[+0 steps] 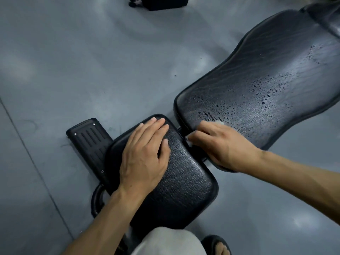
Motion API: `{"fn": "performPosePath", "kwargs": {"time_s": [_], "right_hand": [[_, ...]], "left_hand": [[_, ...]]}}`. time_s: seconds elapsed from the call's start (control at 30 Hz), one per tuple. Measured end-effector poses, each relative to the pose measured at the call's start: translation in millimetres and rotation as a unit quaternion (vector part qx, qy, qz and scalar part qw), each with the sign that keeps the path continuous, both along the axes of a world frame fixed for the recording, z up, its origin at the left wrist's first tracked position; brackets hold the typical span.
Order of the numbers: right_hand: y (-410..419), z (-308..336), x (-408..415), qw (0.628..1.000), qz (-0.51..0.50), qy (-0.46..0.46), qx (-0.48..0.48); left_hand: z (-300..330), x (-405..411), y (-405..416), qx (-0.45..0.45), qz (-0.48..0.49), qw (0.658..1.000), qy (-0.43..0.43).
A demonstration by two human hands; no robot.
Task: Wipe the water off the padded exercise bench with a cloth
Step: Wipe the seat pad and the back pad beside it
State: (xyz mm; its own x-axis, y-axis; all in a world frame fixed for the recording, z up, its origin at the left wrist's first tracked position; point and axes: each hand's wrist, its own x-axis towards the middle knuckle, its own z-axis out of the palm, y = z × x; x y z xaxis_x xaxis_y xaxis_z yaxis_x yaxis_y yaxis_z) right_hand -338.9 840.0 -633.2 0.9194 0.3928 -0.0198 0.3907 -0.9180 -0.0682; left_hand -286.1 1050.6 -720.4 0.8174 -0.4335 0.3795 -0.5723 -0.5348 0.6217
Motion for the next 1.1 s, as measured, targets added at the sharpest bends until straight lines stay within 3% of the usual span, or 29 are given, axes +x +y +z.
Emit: {"fn": "performPosePath", "kwargs": {"time_s": [0.2, 0.4, 0.6, 0.77, 0.97, 1.1], "right_hand": [[9, -5, 85, 0.998, -0.023, -0.062, 0.019], [3, -6, 35, 0.997, 0.006, -0.036, 0.070], [1, 0, 115, 0.991, -0.094, -0.063, 0.071], [22, -9, 77, 0.997, -0.065, -0.028, 0.037], [-10, -3, 115, 0.976, -0.194, -0.092, 0.033], [15, -16, 92, 0.989, -0.135, -0.058, 0.004]], "left_hand": [[2, 0, -1, 0.010, 0.006, 1.000, 0.005], [2, -1, 1, 0.018, -0.001, 1.000, 0.004], [1, 0, 1, 0.020, 0.002, 1.000, 0.007], [2, 1, 0, 0.032, -0.006, 0.999, 0.007], [2, 0, -1, 0.090, -0.016, 0.996, -0.006], [3, -2, -2, 0.121, -0.015, 0.992, -0.012]]}}
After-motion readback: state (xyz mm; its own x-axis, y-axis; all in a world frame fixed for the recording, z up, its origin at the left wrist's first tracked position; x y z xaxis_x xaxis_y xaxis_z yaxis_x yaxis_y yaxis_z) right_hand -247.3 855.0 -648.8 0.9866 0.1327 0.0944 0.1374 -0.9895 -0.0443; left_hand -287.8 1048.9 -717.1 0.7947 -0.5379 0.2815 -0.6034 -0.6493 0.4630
